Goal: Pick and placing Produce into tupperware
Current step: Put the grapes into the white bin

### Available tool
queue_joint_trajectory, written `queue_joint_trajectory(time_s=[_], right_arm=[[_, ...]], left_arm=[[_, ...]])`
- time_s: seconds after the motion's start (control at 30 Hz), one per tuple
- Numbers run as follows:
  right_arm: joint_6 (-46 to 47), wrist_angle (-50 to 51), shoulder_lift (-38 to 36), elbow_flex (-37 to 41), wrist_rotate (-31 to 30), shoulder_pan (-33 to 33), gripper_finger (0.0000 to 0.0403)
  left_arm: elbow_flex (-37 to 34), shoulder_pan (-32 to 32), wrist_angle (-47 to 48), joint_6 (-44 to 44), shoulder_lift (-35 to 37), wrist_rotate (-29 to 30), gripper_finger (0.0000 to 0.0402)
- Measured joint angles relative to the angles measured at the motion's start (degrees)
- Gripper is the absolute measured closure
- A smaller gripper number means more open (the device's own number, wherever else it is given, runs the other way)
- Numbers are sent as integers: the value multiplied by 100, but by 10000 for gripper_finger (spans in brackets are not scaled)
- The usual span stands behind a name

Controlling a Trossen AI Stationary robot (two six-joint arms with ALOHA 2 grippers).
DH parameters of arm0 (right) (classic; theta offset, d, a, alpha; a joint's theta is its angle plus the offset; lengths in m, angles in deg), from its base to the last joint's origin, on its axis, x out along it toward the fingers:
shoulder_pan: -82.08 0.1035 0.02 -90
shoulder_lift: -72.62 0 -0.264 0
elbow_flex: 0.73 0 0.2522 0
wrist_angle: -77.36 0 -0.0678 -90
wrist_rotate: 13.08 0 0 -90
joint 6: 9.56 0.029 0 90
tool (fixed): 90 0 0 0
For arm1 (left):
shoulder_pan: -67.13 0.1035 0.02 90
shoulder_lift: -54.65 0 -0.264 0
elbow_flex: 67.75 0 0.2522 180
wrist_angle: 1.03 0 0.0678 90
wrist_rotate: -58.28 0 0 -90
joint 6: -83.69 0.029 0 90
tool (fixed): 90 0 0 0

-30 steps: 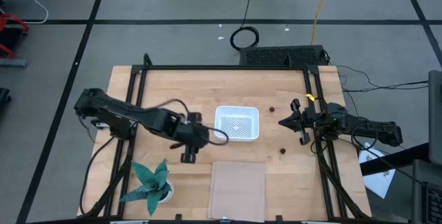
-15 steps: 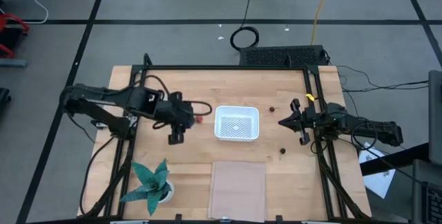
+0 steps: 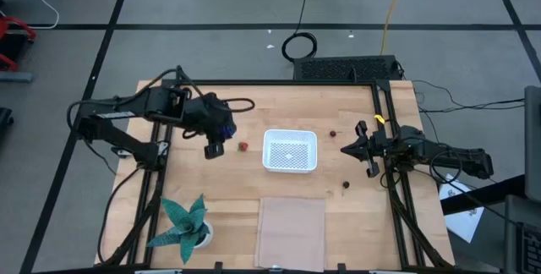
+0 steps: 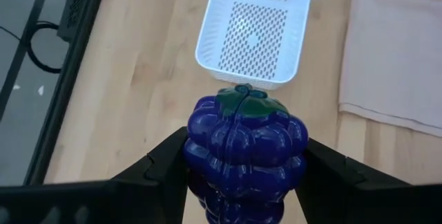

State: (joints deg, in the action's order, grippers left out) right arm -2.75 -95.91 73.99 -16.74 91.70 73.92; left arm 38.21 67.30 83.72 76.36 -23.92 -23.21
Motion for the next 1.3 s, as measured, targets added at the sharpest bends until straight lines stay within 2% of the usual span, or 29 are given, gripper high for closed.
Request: queue_joint_trajectory(time_s=[0.6,0.8,1.07,1.3], right_arm=[[-2,2,0,0,-1,0,403],[-2,0,0,-2,-1,1,403],[-2,9,46,-1,-4,0,403],[-28,-2,59,0,-3,0,403]], left_arm=[[-2,179,26,-15,-8,116,199],[-9,215,-191,42,-358,199,199],[-9,669,-845,685,-873,-475,199],[-5,1151,-1174,820,-1070,-848,199]])
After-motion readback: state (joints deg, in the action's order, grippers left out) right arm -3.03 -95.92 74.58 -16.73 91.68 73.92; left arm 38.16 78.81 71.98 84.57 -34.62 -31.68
